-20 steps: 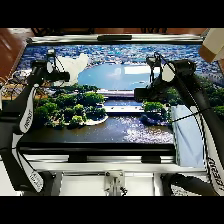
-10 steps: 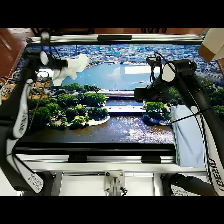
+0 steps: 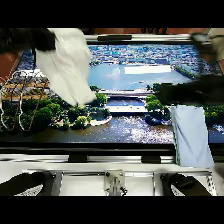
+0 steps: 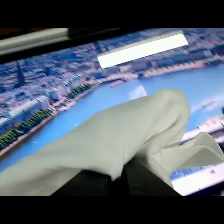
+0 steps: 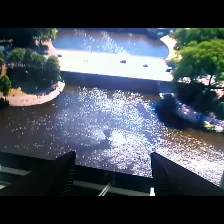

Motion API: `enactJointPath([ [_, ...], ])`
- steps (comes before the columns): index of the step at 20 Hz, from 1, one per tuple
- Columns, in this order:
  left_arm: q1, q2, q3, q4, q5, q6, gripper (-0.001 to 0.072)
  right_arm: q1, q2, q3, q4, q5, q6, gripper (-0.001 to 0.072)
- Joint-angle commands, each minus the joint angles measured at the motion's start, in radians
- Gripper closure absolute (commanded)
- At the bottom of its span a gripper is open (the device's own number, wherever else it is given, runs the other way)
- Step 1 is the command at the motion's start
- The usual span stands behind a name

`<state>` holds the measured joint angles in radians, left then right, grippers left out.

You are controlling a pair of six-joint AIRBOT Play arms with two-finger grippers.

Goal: Fold the shirts.

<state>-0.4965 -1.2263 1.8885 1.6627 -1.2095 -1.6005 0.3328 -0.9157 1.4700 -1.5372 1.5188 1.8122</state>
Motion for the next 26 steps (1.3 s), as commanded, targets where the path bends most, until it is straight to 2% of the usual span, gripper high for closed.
enactJointPath([
  [1,-0.215,0.11,-0.216,-0.025,-0.111,-0.065,0.0671,0.001,0.198,0.0,-0.069,0.066,0.069,0.0126],
  [3,-0.326,0.102,-0.395,-0.026,-0.081,-0.1,0.067,0.001,0.24,-0.002,-0.04,0.146,0.069,0.0126],
  [5,-0.414,0.082,-0.591,-0.026,0.055,-0.137,0.0668,0.001,0.248,-0.013,-0.029,0.194,0.069,0.0126],
  [7,-0.451,0.041,-0.715,-0.026,0.146,-0.179,0.0666,0.001,0.245,-0.061,-0.032,0.167,0.071,0.0126],
  [8,-0.449,0.015,-0.728,-0.025,0.124,-0.2,0.0645,0.001,0.245,-0.101,-0.029,0.123,0.08,0.0126],
  [9,-0.433,-0.003,-0.721,-0.025,0.076,-0.203,0.0505,0.001,0.245,-0.154,-0.023,0.066,0.097,0.0126],
  [10,-0.408,-0.006,-0.711,-0.024,0.043,-0.201,0.0253,0.001,0.243,-0.207,-0.011,0.01,0.105,0.0126],
  [11,-0.368,0.0,-0.687,-0.024,0.003,-0.199,0.0111,0.001,0.236,-0.26,-0.002,-0.049,0.105,0.0125],
  [15,-0.143,0.079,-0.599,-0.026,-0.196,-0.111,0.0104,0.001,0.141,-0.34,0.01,-0.198,0.096,0.0125],
  [18,0.022,0.195,-0.736,-0.135,-0.245,-0.057,0.0105,0.0,0.014,-0.34,0.031,-0.246,0.046,0.0125],
  [21,0.1,0.295,-1.019,-0.348,-0.156,-0.058,0.0105,0.0,-0.142,-0.34,0.111,-0.248,-0.064,0.0125],
  [24,0.086,0.299,-1.232,-0.583,0.038,-0.057,0.0106,0.0,-0.306,-0.34,0.259,-0.233,-0.196,0.0125],
  [26,0.065,0.284,-1.303,-0.663,0.189,-0.058,0.0106,0.0,-0.403,-0.34,0.338,-0.201,-0.26,0.0125],
])
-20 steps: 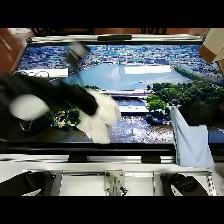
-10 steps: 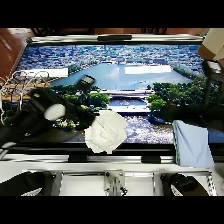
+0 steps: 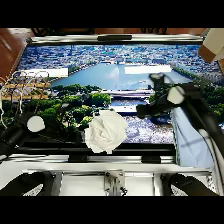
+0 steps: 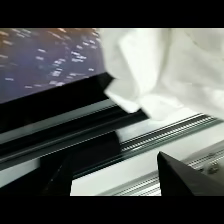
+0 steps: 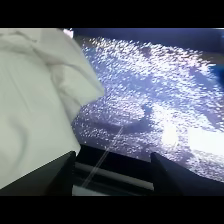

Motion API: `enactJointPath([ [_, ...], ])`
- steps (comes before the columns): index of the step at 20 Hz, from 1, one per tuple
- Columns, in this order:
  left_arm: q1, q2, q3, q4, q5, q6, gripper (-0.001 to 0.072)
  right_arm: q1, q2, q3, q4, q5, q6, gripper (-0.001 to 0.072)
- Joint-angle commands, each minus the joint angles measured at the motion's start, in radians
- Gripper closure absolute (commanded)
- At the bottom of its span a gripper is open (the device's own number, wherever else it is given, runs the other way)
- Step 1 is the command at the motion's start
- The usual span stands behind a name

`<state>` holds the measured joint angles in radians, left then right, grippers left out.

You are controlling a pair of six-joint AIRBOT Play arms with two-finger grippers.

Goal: Fold the shirts.

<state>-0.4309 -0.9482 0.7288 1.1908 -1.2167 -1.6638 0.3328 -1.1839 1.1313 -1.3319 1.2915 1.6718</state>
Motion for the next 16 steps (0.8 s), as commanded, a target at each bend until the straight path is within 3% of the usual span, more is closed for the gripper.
enactJointPath([
  [1,-0.007,-0.005,-0.155,-0.198,0.249,0.006,0.0105,0.0,-0.17,-0.001,0.151,0.042,-0.135,0.0125],
  [6,-0.012,-0.115,-0.157,-0.228,0.361,0.098,0.0137,0.001,-0.267,-0.001,0.163,0.063,-0.158,0.0126],
  [7,-0.012,-0.14,-0.156,-0.232,0.362,0.117,0.0257,0.001,-0.286,-0.001,0.166,0.055,-0.157,0.0126],
  [9,-0.01,-0.176,-0.156,-0.231,0.375,0.127,0.034,0.002,-0.327,-0.001,0.2,0.035,-0.158,0.0126],
  [11,-0.01,-0.177,-0.154,-0.231,0.402,0.127,0.0614,0.001,-0.36,-0.001,0.241,-0.001,-0.158,0.0126],
  [12,-0.01,-0.177,-0.146,-0.23,0.402,0.128,0.0666,0.002,-0.374,-0.001,0.257,-0.023,-0.158,0.0126],
  [16,-0.01,-0.177,-0.121,-0.231,0.395,0.134,0.0667,0.002,-0.425,-0.001,0.305,-0.088,-0.148,0.0126],
])
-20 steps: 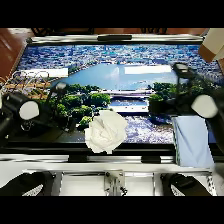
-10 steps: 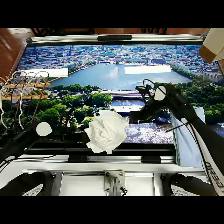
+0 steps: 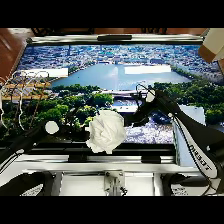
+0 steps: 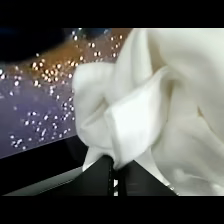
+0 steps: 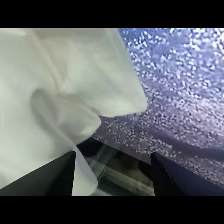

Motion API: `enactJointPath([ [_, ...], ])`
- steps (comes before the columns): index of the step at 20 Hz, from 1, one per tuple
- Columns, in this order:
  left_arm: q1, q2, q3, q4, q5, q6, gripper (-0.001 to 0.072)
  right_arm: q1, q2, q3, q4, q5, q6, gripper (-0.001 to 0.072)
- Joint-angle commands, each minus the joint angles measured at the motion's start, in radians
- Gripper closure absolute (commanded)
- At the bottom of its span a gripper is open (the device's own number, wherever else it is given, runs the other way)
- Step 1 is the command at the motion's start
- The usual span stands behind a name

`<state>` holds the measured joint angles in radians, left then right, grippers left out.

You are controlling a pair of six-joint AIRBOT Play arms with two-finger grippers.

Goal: Fold the shirts.

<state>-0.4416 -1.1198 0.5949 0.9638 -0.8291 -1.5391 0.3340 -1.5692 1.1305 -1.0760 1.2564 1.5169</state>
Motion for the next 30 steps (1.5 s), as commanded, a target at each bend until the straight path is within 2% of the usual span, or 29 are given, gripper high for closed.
enactJointPath([
  [1,0.001,-0.005,0.013,-0.004,0.006,0.009,0.0666,0.0,-0.053,0.0,0.073,-0.069,0.006,0.0127],
  [3,0.001,-0.002,0.013,-0.004,-0.011,0.009,0.0667,0.0,-0.078,0.0,0.113,-0.102,0.005,0.0128],
  [4,0.001,0.001,0.013,-0.004,-0.018,0.009,0.0667,0.0,-0.087,0.0,0.134,-0.108,0.005,0.0163],
  [7,0.001,0.008,0.014,-0.004,-0.019,0.009,0.0667,0.0,-0.092,0.0,0.151,-0.124,0.014,0.0599],
  [8,0.001,0.012,0.014,-0.003,-0.019,0.01,0.0666,0.0,-0.092,0.002,0.15,-0.126,0.014,0.0642],
  [11,0.029,0.049,0.053,0.064,-0.053,0.01,0.0668,0.0,-0.061,0.044,0.069,-0.097,0.005,0.0643],
  [15,0.145,0.153,0.255,0.285,-0.219,0.013,0.0668,-0.001,0.117,0.159,-0.19,-0.09,0.01,0.0643],
  [17,0.196,0.204,0.391,0.301,-0.297,0.067,0.0668,0.0,0.221,0.231,-0.271,-0.098,0.017,0.0643],
  [19,0.225,0.249,0.538,0.302,-0.335,0.097,0.0668,0.0,0.324,0.299,-0.289,-0.113,0.016,0.0644],
  [25,0.263,0.317,1.1,0.344,-0.335,0.095,0.0668,0.0,0.629,0.472,-0.335,-0.265,0.016,0.0643],
  [27,0.262,0.323,1.281,0.416,-0.334,0.092,0.0668,0.0,0.729,0.507,-0.381,-0.315,0.017,0.0643],
  [30,0.262,0.338,1.46,0.579,-0.335,0.03,0.0668,0.0,0.86,0.537,-0.471,-0.377,0.061,0.0643],
])
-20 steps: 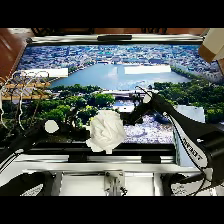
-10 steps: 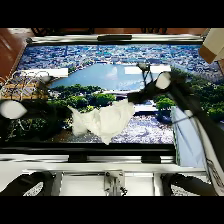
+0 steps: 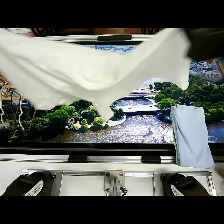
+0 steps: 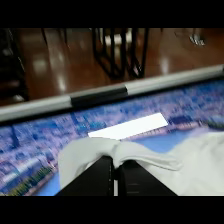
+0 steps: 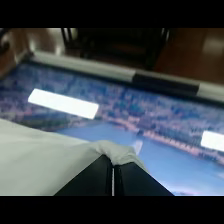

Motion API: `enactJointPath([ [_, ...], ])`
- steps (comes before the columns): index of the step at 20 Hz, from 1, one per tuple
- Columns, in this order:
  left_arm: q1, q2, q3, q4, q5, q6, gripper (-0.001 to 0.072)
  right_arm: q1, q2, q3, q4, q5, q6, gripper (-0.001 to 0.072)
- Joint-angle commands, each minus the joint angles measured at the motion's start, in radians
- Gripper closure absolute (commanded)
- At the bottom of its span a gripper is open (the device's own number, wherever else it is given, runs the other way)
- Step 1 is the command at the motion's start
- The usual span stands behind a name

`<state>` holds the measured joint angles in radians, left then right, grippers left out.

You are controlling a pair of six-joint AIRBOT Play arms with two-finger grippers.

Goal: Fold the shirts.

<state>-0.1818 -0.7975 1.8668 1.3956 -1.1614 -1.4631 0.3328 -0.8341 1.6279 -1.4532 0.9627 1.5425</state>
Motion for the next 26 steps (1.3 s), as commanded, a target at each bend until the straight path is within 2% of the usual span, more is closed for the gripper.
enactJointPath([
  [1,0.003,0.028,0.205,0.188,-0.001,-0.06,0.0668,0.001,0.163,0.039,-0.124,-0.095,0.066,0.0643],
  [4,0.003,0.055,0.205,0.236,0.02,-0.06,0.0668,0.001,0.232,0.039,-0.154,-0.04,0.143,0.0643],
  [8,0.003,0.006,0.205,0.291,0.204,-0.06,0.0668,0.001,0.211,0.038,-0.154,0.267,0.18,0.0643],
  [11,0.003,-0.071,0.196,0.292,0.193,-0.059,0.0668,0.001,0.119,0.031,-0.162,0.532,0.201,0.0643],
  [12,0.003,-0.101,0.175,0.292,0.193,-0.055,0.0668,0.001,0.08,0.004,-0.171,0.588,0.246,0.0643],
  [14,0.003,-0.175,0.113,0.296,0.192,-0.048,0.0668,0.001,0.008,-0.091,-0.167,0.613,0.293,0.0643],
  [16,0.01,-0.276,0.054,0.299,0.179,-0.048,0.0668,0.001,-0.08,-0.241,-0.17,0.529,0.318,0.0643],
  [19,0.032,-0.483,0.006,0.298,0.177,-0.048,0.0668,0.0,-0.262,-0.418,-0.172,0.192,0.382,0.0643],
  [23,0.037,-0.739,0.006,0.299,0.182,-0.049,0.0667,0.0,-0.55,-0.426,-0.168,-0.275,0.521,0.0642],
  [26,0.036,-0.875,0.006,0.298,0.146,-0.079,0.0666,0.001,-0.671,-0.426,-0.151,-0.461,0.598,0.0642],
])
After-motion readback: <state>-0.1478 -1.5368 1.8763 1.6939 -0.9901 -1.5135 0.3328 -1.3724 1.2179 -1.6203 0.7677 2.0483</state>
